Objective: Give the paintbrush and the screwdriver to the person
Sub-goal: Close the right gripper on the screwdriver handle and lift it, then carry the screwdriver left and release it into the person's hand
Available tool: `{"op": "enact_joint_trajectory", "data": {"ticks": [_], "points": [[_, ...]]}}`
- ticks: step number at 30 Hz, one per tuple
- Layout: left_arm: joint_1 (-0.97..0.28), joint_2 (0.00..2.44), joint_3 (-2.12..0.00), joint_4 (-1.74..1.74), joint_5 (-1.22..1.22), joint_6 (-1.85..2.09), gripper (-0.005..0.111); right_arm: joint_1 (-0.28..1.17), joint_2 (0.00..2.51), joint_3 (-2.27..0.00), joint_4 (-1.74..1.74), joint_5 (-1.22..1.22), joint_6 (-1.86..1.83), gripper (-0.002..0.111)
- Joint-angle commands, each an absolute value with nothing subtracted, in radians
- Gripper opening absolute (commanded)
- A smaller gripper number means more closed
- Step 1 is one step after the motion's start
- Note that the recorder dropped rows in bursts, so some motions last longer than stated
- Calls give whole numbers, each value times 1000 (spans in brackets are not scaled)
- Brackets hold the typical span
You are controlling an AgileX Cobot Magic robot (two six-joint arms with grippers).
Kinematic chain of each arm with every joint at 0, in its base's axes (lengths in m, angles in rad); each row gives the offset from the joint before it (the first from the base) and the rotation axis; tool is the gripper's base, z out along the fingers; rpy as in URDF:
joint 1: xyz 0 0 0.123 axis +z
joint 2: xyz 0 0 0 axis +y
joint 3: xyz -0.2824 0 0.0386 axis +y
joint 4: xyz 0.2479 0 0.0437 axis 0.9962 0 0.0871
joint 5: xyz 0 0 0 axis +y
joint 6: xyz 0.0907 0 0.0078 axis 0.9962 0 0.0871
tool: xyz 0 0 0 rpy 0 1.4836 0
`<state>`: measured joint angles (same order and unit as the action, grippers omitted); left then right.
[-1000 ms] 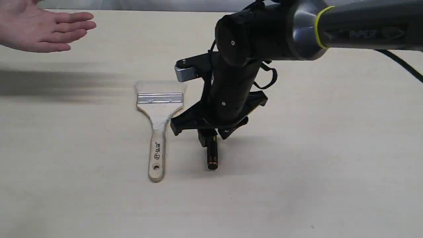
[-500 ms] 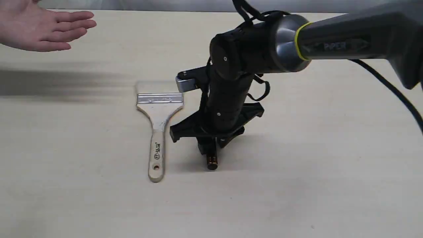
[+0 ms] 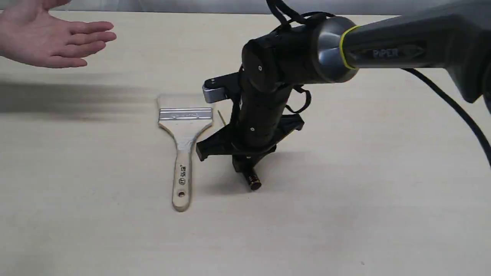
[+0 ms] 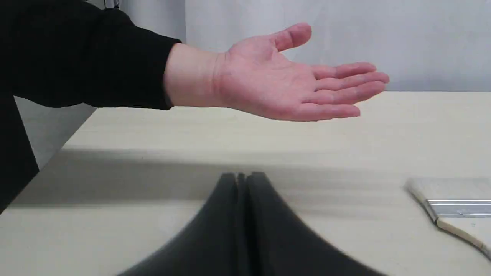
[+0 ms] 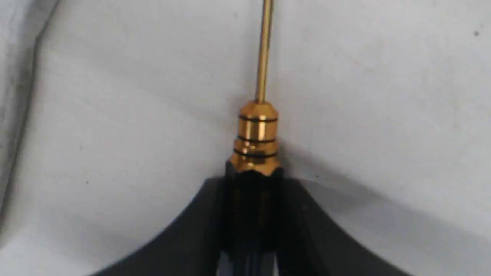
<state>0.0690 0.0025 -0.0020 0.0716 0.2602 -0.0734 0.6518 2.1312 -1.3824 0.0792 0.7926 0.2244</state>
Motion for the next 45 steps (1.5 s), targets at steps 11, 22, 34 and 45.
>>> {"op": "enact_joint_trajectory", "data": {"ticks": [11, 22, 34, 45], "points": [[63, 0, 0, 71, 250, -75, 0, 653, 1851, -1371, 266, 734, 37, 4], [63, 0, 0, 67, 250, -75, 0, 677, 1785, -1542, 671, 658, -339, 4], [63, 0, 0, 67, 250, -75, 0, 805, 2099, -1853, 631, 690, -376, 5], [63, 0, 0, 69, 248, -75, 0, 805, 2184, -1854, 559, 750, -367, 47]]}}
